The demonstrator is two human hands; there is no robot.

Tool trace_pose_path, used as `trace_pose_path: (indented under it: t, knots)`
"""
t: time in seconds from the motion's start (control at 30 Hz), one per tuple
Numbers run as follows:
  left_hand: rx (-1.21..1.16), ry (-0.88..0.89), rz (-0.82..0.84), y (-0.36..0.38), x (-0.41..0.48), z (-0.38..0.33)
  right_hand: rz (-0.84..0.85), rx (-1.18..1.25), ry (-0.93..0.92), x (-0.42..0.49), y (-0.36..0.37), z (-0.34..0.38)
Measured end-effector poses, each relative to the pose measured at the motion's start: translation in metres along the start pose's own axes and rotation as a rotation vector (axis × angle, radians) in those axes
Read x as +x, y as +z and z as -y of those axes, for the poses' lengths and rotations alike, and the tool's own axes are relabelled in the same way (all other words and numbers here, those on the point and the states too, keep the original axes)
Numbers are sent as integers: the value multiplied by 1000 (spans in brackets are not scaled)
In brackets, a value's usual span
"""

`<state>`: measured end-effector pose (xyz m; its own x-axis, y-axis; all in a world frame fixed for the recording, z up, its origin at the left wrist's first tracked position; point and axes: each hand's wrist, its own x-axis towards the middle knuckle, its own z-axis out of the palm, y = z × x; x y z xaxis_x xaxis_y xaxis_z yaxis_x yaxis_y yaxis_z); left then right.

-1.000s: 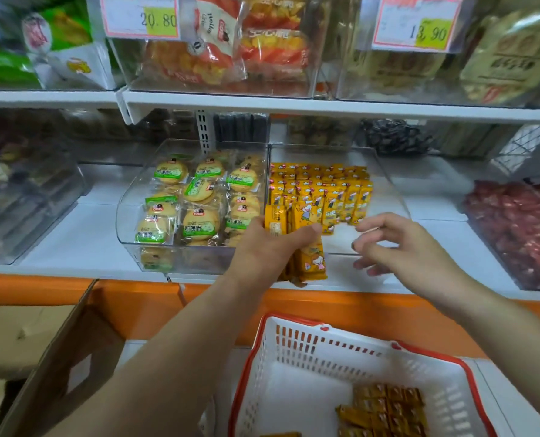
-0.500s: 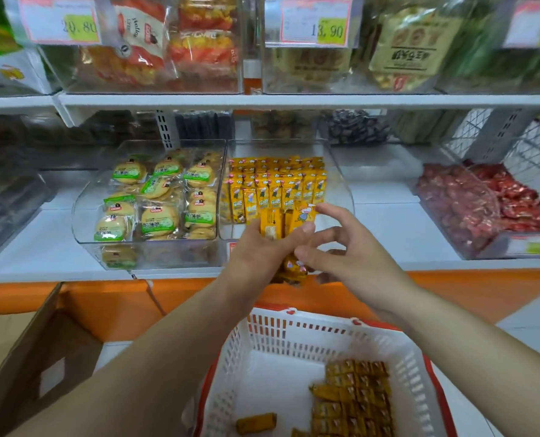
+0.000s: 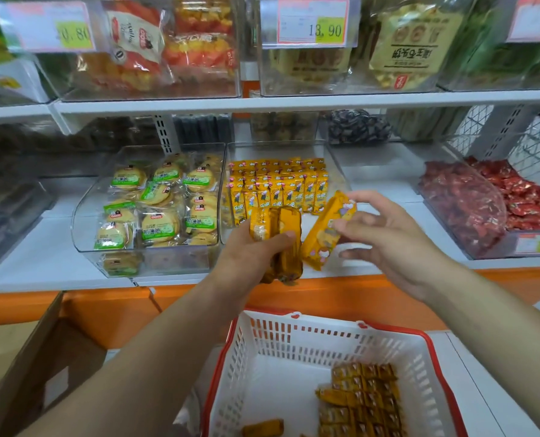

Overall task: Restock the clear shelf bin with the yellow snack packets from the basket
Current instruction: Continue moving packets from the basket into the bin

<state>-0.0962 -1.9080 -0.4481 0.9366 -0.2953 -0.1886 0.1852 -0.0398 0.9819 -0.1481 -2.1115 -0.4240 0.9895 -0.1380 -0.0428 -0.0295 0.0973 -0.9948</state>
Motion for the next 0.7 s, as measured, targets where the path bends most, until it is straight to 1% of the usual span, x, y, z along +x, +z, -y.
trace_pose_path:
  t: [0.07, 0.1, 0.23, 0.27, 0.33, 0.4, 0.53, 0.7]
  knots:
    - [9, 9, -42, -9, 5, -1, -81, -70, -97, 13, -10, 7]
    - [11, 15, -60, -13, 7, -2, -120, -146, -148, 21, -14, 10]
    - [39, 31, -96, -30, 11, -5, -240, -557, -275, 71, -19, 12]
    - [47, 36, -108, -34, 12, -5, -249, -676, -292, 86, -16, 10]
    - [51, 41, -122, -39, 14, -6, -214, -905, -296, 114, -9, 3]
    - [48, 39, -126, -44, 15, -7, -173, -1061, -271, 141, -3, -5]
    - [39, 21, -130, -51, 16, -6, -193, -1240, -206, 180, 7, -17]
    - [22, 14, -114, -55, 19, -7, -188, -1282, -121, 208, 17, -29]
